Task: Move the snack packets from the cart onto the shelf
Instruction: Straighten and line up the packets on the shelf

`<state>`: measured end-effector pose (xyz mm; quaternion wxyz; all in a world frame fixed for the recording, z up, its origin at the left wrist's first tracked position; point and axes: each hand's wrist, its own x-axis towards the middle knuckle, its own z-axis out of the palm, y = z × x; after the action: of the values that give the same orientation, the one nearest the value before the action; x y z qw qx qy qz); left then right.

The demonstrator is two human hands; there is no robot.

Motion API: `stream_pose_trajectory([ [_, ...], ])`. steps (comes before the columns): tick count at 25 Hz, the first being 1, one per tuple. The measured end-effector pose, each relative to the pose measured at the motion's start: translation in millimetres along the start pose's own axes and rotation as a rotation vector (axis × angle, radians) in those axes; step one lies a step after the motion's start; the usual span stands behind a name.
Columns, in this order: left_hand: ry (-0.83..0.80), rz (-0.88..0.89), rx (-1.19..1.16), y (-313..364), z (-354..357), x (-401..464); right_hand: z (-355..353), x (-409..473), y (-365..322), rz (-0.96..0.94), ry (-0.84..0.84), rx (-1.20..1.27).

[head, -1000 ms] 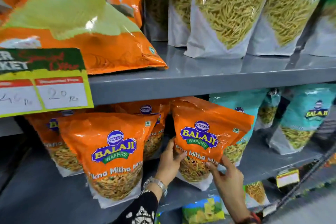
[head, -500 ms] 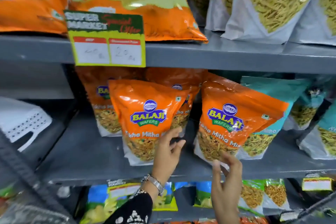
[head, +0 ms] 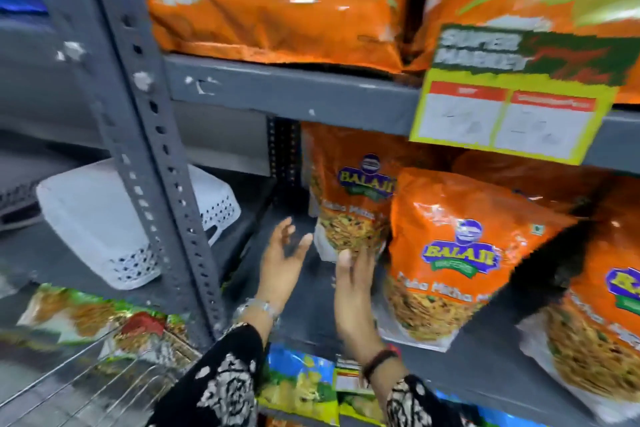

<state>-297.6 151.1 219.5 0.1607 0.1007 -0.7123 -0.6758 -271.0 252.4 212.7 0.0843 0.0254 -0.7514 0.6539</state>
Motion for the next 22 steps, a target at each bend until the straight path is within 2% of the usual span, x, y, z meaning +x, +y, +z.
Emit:
stream_pose_trajectory([
  [4, -0.143, -0.030, 0.006, -13, 17, 46, 28, 56, 13, -0.026, 0.328, -0.049],
  [6, -0.196, 0.001, -0.016, -20, 25, 60, 27, 75, 28, 0.087, 0.400, -0.106],
  [8, -0.242, 0.011, -0.042, -28, 32, 72, 24, 94, 43, 0.226, 0.447, -0.038],
  [12, -0.183, -0.029, -0.072, -34, 31, 84, 24, 108, 63, 0.209, 0.363, -0.020],
  [15, -0.117, -0.035, -0.099, -37, 18, 93, 32, 101, 62, 0.143, 0.213, 0.149],
  [17, -0.112, -0.042, -0.103, -39, 10, 97, 35, 97, 59, 0.113, 0.129, 0.177],
  [22, -0.133, -0.054, -0.107, -41, 6, 99, 34, 100, 65, 0.116, 0.142, 0.159],
])
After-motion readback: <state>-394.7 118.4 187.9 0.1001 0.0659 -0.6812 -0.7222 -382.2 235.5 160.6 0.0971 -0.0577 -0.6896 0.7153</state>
